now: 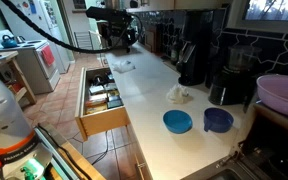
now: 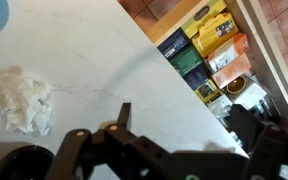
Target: Put the white bag in the open drawer.
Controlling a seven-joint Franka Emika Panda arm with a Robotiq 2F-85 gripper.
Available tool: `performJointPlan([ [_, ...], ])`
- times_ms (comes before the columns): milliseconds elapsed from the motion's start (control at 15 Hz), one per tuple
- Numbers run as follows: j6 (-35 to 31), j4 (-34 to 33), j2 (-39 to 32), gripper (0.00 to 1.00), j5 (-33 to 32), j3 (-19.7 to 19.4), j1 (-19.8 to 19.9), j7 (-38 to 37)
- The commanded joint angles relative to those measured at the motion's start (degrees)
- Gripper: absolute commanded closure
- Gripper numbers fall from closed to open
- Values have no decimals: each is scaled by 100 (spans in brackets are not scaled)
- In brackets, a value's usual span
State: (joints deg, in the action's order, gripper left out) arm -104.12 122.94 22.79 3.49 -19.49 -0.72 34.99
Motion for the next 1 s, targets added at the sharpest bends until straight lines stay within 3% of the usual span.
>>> performJointPlan([
  [0, 16, -13, -31, 0, 72, 156, 190, 60],
  [267, 16, -13, -31, 0, 72, 156, 190, 60],
  [400, -111, -223, -130, 0, -121, 367, 37, 300],
  [933, -181, -1268, -808, 0, -186, 1642, -543, 370],
])
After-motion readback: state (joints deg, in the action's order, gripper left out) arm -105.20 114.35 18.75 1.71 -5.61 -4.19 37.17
